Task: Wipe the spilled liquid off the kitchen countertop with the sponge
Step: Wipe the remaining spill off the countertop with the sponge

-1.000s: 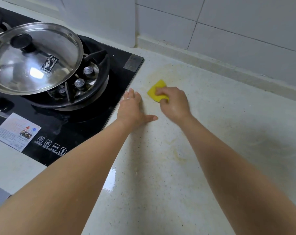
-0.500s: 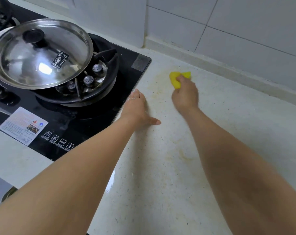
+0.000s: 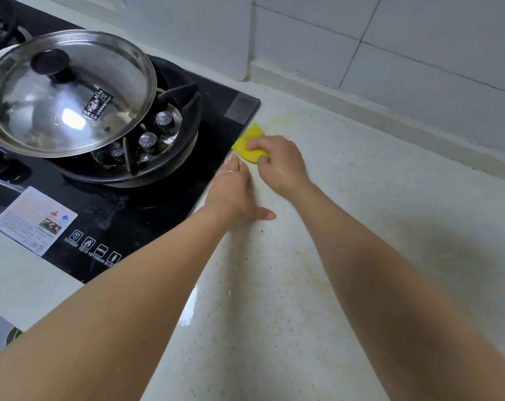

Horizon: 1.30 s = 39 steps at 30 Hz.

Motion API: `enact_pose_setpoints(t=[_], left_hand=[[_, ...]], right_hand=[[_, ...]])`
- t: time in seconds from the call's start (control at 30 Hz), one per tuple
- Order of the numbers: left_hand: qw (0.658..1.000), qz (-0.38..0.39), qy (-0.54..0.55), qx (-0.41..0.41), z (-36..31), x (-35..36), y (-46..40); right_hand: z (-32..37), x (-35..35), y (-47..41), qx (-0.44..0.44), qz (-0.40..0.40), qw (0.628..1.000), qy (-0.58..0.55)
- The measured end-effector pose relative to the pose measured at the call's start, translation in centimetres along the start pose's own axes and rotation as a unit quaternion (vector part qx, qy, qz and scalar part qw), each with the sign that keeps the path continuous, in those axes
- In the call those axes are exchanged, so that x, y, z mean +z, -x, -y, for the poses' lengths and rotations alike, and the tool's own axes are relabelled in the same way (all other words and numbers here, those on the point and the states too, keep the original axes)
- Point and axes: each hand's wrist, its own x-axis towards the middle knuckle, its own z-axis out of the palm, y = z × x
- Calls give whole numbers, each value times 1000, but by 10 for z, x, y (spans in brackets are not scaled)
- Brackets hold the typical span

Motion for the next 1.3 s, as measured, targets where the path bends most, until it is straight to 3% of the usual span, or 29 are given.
enact_pose_setpoints(t=[0.03, 0.17, 0.33, 0.5, 0.7, 0.87, 0.97, 1.03, 1.17, 1.3], left_hand=[[1000, 3, -1, -3, -1, -1, 1], [1000, 8, 4, -5, -2, -1, 1], [1000, 4, 11, -4, -1, 0, 1], [1000, -3, 15, -2, -1, 0, 1], [1000, -21, 19, 5, 3, 4, 9], [996, -75, -42, 7, 18, 5, 38], [996, -65, -48, -28, 32, 6, 52], [997, -52, -38, -33, 39, 7, 59], [999, -45, -15, -20, 52, 4, 68], [999, -45, -12, -3, 59, 3, 68]], right_hand=[[-5, -6, 0, 5, -18, 1000, 18], [-31, -34, -20, 172, -89, 979, 58], [-8, -9, 5, 12, -6, 1000, -6], [-34, -28, -5, 126, -74, 989, 31], [-6, -4, 62, 15, -34, 998, -50], [-9, -15, 69, 164, -107, 981, 16], [24, 14, 105, 49, -41, 998, -6], [23, 13, 117, 30, -35, 999, -25], [11, -3, 108, 193, -113, 974, 33], [49, 31, 138, 35, -47, 998, 11]])
